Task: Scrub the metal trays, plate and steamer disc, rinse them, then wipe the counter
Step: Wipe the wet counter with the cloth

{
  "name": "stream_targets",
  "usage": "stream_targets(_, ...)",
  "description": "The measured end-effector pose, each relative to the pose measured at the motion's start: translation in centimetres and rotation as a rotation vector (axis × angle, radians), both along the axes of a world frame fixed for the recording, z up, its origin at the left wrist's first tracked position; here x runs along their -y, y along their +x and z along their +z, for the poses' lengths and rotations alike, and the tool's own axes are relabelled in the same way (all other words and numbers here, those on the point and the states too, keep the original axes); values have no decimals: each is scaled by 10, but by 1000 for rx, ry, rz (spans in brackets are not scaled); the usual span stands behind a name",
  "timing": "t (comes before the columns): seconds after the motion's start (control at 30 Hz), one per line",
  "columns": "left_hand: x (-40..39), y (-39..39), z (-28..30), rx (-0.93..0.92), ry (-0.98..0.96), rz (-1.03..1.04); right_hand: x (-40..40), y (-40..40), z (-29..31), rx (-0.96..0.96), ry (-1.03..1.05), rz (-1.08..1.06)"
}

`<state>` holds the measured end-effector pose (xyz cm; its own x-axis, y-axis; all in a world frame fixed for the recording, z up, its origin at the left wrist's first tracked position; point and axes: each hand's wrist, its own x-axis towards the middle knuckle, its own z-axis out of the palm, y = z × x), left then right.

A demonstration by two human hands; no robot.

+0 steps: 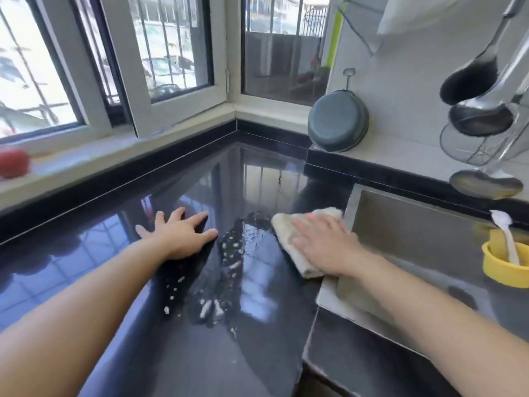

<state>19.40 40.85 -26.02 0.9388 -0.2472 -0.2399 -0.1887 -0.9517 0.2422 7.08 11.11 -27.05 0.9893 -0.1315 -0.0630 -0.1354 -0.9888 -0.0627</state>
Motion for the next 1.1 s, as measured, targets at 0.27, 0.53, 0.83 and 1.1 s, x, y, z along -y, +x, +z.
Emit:
stream_targets(0.27, 6, 61, -8, -59, 33, 1, 59, 87, 14, -4, -29, -220)
stream_targets(0.53, 33, 126, -12, -50, 75, 6, 9, 34, 12, -96, -22, 88)
stream_targets(0.83, 38, 125, -12, -72, 70, -20, 86, 235, 6, -77, -4, -584)
stream_targets(1.1, 43, 144, -12, -85, 88, -9, -10, 310, -3, -66, 45, 3)
